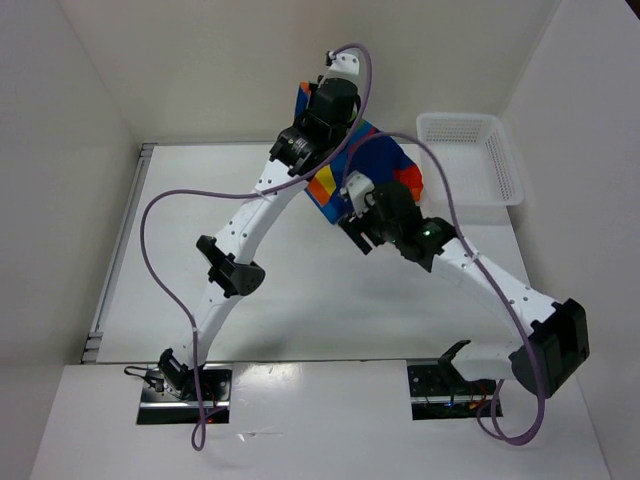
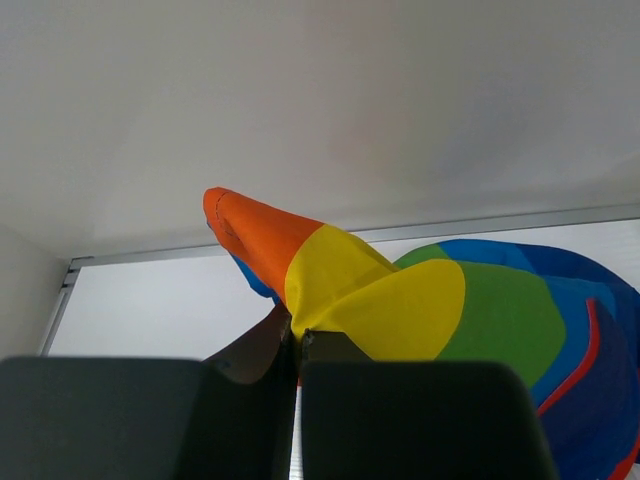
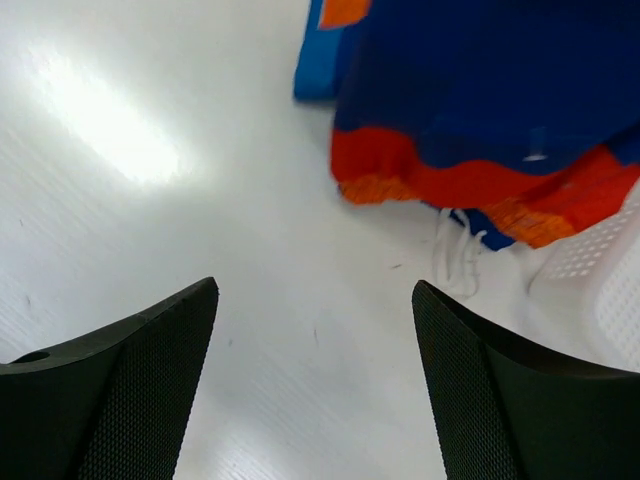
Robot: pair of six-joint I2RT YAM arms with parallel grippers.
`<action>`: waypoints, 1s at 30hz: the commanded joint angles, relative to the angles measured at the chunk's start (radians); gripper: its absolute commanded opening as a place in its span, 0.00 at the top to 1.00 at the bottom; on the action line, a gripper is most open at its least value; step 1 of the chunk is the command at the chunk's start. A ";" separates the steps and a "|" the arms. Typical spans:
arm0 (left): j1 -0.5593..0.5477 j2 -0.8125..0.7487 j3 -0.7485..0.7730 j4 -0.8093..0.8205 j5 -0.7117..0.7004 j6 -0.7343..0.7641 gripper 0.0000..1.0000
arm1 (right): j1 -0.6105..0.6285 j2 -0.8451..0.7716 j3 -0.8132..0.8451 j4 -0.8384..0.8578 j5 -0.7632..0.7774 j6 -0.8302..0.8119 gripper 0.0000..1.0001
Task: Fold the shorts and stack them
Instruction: Flatten the shorts out
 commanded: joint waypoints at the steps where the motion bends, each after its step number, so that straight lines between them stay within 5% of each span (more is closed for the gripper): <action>1: 0.006 -0.019 0.022 0.027 -0.034 0.003 1.00 | 0.078 0.032 -0.048 0.120 0.153 -0.076 0.16; 16: 0.015 -0.010 0.022 -0.024 0.019 0.003 1.00 | 0.153 0.287 -0.149 0.449 0.426 0.079 0.13; 30: 0.043 -0.010 0.022 -0.024 0.082 0.003 1.00 | 0.090 0.470 -0.122 0.476 0.552 0.267 0.21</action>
